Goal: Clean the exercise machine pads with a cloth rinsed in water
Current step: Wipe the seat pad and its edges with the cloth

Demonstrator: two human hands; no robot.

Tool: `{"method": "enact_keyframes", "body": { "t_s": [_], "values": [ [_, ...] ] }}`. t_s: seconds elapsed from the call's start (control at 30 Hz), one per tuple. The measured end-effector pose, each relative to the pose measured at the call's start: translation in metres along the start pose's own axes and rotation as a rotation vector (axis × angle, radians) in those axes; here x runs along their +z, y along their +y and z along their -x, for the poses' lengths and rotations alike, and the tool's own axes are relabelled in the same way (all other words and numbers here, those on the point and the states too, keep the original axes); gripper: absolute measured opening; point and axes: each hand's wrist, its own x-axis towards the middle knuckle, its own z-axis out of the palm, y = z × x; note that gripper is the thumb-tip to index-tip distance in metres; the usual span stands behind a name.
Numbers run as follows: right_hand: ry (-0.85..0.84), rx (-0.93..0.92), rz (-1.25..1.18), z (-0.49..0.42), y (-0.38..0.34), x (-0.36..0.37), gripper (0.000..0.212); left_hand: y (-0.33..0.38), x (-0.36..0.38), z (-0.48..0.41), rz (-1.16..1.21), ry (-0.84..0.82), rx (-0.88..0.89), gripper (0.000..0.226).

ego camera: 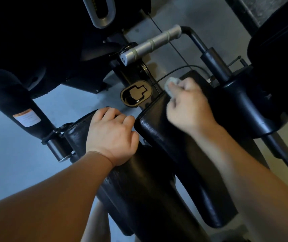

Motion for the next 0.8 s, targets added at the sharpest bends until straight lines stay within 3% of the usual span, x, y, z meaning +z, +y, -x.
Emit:
{"method": "enact_keyframes", "body": {
  "t_s": [0.1,0.17,0.23,0.33,0.37,0.5,0.57,0.67,0.8],
  "values": [
    [-0.129,-0.181,-0.014,0.035,-0.021,-0.006,0.062,0.001,-0.001,0.0,-0.005,0.002,-0.006,0.046],
    [-0.171,-0.202,-0.039,0.043,-0.019,-0.011,0.062,0.002,-0.001,0.0,-0.01,-0.004,-0.007,0.045],
    [-0.133,-0.096,-0.227,0.037,-0.018,-0.021,0.053,0.002,-0.002,0.0,-0.015,-0.01,-0.008,0.045],
    [-0.166,0.13,-0.726,0.028,-0.016,-0.035,0.041,0.002,-0.002,0.0,-0.026,-0.014,-0.013,0.045],
    [-0.157,0.15,-0.749,0.027,-0.012,-0.034,0.037,0.002,-0.001,0.0,-0.027,-0.017,-0.013,0.045],
    [-0.022,0.155,-0.222,0.036,0.002,-0.02,0.037,0.002,0.0,0.0,-0.02,-0.012,-0.011,0.044],
    [-0.001,0.118,-0.233,0.04,0.002,-0.018,0.051,0.001,0.0,0.0,-0.022,-0.008,-0.013,0.045],
    [-0.107,0.014,-0.341,0.046,-0.004,-0.015,0.067,0.001,-0.001,0.0,-0.017,-0.008,-0.011,0.044],
    [0.001,-0.13,-0.204,0.04,0.003,0.006,0.039,0.002,-0.001,0.0,-0.018,-0.007,-0.005,0.043]
  ]
}}
